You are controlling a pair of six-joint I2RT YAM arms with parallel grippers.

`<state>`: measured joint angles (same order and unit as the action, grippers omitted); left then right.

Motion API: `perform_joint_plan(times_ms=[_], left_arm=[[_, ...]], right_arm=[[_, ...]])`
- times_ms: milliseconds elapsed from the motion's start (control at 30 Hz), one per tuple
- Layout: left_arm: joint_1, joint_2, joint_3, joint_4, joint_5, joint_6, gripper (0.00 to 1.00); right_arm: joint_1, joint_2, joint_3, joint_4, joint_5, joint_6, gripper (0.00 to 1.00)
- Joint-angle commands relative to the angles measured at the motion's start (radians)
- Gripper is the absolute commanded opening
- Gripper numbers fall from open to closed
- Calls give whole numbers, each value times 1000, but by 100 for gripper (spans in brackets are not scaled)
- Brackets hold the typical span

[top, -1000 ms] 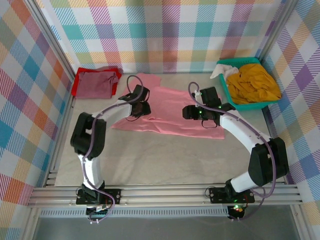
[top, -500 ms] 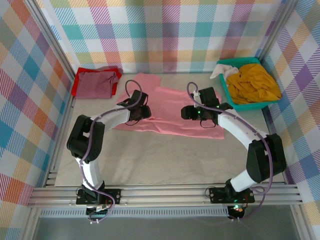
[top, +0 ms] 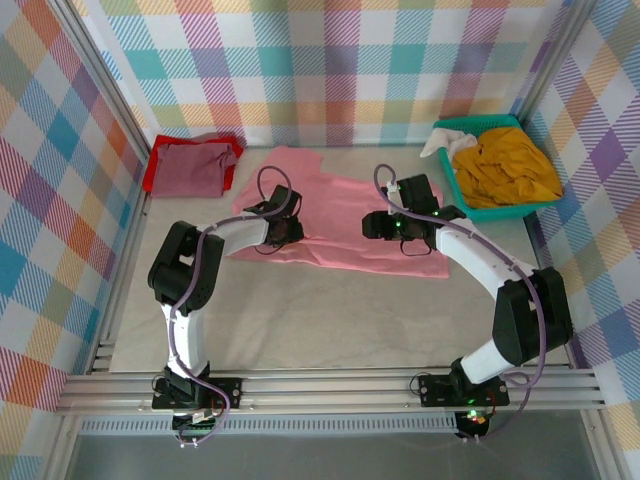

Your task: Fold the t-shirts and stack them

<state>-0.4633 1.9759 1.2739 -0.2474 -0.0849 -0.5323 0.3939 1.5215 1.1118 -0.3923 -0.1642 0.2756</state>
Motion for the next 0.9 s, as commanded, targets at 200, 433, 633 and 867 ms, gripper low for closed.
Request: perform_joint_plan(times_ms=[200, 433, 633, 867], left_arm=[[-9, 20, 104, -82, -69, 33, 0], [-14, 82, 268, -185, -93, 123, 0], [-18, 245, 517, -335, -113, 242, 0], [-76, 330, 781, -475, -197, 404, 27]], right_arm=[[0, -29, -20, 7, 11, 0, 56], [0, -32, -26, 11, 16, 2, 57], [0, -38, -25, 4, 12, 5, 57], [0, -52, -26, -10, 18, 5, 57]])
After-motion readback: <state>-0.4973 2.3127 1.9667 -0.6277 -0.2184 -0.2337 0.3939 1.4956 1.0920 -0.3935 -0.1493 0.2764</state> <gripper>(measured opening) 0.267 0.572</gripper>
